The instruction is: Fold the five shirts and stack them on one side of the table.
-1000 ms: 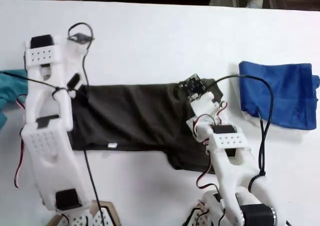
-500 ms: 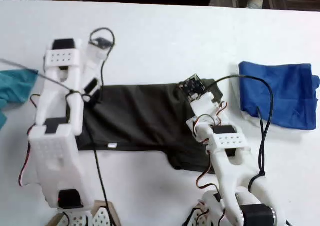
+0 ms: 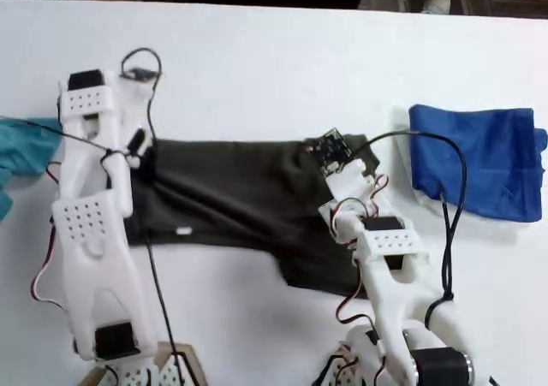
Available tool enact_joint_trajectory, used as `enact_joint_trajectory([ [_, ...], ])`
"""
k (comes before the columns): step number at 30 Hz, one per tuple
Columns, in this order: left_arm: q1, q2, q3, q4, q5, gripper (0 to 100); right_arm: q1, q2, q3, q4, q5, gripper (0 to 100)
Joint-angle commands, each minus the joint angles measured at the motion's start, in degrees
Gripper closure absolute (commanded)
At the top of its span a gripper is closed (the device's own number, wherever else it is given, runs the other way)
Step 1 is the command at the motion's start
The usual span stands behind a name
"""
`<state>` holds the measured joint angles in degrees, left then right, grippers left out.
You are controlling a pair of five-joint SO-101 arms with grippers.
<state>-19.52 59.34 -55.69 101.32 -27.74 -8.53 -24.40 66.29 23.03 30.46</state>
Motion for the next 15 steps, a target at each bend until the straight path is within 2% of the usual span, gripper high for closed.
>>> enact_joint_trajectory([
  [1,-0.2,1.9,-13.5,0.7,0.5,81,-0.4,0.1,-0.2,-1.1,-0.4,82.2],
  [10,3.9,-2.2,-13.1,1.3,1.0,81,-0.4,0.1,-0.1,-1.2,-0.4,82.2],
  [12,4.7,-7.8,-7.6,1.3,1.0,81,-0.4,0.1,-0.1,-1.2,-0.4,82.2],
  [15,6.7,-20.1,9.5,1.2,0.8,81,-0.4,0.1,-0.1,-1.2,-0.4,82.2],
])
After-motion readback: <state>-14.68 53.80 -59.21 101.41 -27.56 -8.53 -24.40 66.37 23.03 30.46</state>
